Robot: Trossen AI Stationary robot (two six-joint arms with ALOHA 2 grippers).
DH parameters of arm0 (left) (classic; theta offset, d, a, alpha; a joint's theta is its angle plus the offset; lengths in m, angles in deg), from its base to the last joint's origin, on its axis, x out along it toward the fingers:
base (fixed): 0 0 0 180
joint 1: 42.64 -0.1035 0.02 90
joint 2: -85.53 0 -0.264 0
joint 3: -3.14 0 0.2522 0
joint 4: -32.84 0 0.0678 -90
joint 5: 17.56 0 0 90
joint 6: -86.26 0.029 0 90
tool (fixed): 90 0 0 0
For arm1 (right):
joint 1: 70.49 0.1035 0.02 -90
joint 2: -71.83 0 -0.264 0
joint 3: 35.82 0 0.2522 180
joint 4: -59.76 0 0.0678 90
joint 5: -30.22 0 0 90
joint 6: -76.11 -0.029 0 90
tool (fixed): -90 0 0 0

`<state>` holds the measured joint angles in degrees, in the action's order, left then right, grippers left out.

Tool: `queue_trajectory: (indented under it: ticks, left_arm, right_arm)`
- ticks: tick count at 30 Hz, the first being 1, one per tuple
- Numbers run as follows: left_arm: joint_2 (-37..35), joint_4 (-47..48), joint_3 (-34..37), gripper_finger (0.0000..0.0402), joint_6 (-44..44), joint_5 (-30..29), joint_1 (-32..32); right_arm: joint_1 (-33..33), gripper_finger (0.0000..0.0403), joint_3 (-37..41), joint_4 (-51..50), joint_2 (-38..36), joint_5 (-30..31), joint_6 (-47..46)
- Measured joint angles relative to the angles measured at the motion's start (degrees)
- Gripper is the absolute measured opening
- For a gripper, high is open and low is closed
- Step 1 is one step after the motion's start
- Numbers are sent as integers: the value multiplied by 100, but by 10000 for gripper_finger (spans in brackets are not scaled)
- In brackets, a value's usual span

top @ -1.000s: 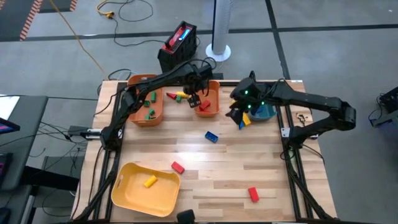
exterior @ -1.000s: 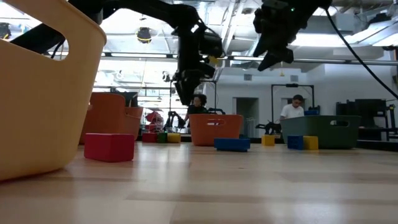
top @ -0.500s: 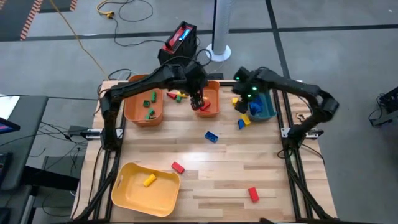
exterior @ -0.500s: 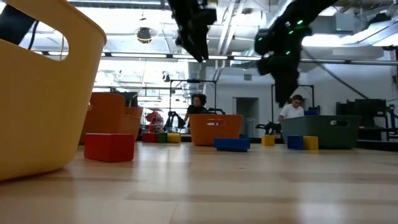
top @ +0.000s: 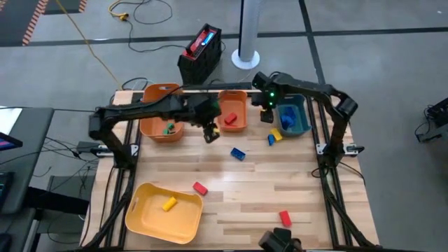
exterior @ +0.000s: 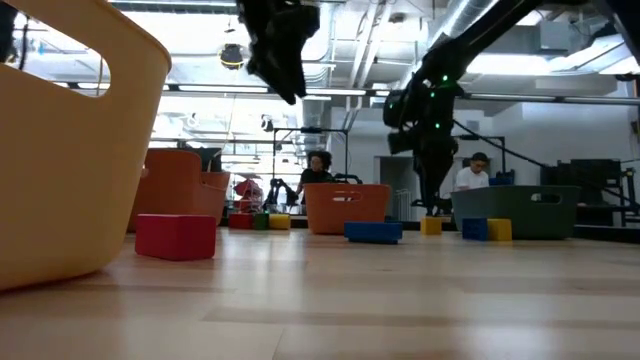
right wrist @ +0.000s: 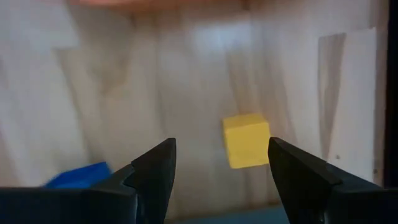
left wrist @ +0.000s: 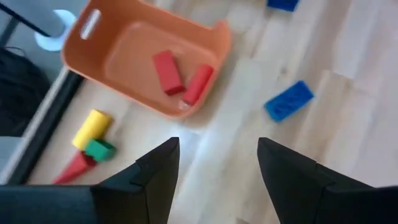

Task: Sort blocks
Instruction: Put the yellow block into the yellow bin

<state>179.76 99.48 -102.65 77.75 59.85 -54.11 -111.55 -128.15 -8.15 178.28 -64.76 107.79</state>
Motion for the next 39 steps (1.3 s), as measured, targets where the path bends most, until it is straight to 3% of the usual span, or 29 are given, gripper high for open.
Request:
queue_trajectory:
  ticks: [5,11,18,24,28,35,39]
  left_arm:
    - [-772,-408,967,210,-573,-141,134]
    - [-1320,-430,1549,210,-978,-238,163]
    - [-1449,-382,1624,210,-1079,-259,201]
    - [-1448,-376,1624,210,-1109,-263,279]
    - [-1446,-347,1624,210,-1124,-265,300]
    - [-1446,-297,1624,210,-976,-269,300]
    - [-1446,-286,1624,210,-758,-274,298]
  right_arm:
    - [-2,265,-8,148,129,234,225]
    - [38,265,-1,553,210,524,481]
    - [31,265,10,311,621,560,498]
    - [50,261,10,343,818,930,480]
    - [48,227,10,358,824,957,479]
    - [103,111,-43,62,818,895,50]
    - [206,110,-370,-510,808,607,-32]
